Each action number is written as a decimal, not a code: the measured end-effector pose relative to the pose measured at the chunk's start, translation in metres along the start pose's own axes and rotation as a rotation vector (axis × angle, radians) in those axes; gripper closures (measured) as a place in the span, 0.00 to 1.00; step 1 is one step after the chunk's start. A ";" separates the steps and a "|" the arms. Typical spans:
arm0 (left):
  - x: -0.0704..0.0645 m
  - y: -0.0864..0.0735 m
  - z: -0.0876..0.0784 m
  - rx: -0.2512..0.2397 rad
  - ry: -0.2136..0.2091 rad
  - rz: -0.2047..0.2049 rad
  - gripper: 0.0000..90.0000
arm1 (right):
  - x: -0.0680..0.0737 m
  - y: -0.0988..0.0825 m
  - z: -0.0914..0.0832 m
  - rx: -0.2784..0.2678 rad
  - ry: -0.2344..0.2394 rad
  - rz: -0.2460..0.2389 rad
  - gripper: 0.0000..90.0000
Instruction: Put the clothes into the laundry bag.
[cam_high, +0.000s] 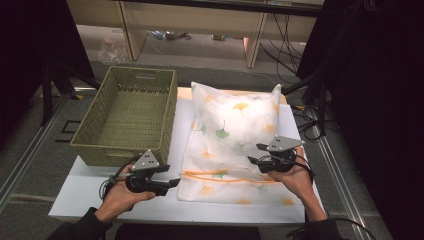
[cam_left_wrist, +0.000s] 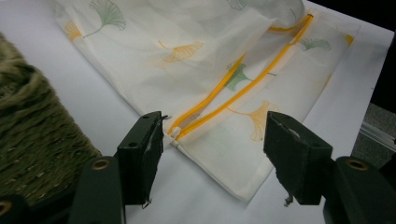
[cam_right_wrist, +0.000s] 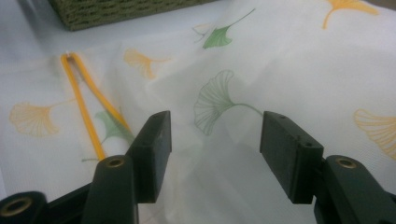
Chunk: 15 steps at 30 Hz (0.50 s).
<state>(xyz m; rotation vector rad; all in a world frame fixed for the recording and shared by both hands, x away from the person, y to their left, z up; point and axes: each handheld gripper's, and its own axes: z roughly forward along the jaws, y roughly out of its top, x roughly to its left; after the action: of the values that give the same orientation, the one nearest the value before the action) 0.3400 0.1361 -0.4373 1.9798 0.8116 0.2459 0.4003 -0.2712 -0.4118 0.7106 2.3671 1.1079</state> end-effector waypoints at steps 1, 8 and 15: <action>0.000 0.000 -0.001 -0.001 0.013 -0.001 0.40 | 0.001 0.000 -0.001 -0.007 -0.007 0.027 0.47; 0.001 -0.002 -0.007 -0.007 0.029 -0.011 0.30 | 0.008 -0.002 -0.006 -0.037 -0.024 0.040 0.41; 0.002 -0.003 -0.015 -0.034 0.043 -0.001 0.26 | 0.016 -0.013 -0.013 -0.060 -0.045 0.085 0.33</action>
<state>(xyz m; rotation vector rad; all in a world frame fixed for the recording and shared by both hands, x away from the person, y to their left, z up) 0.3333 0.1489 -0.4319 1.9483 0.8309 0.3010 0.3772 -0.2760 -0.4170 0.8130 2.2751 1.1811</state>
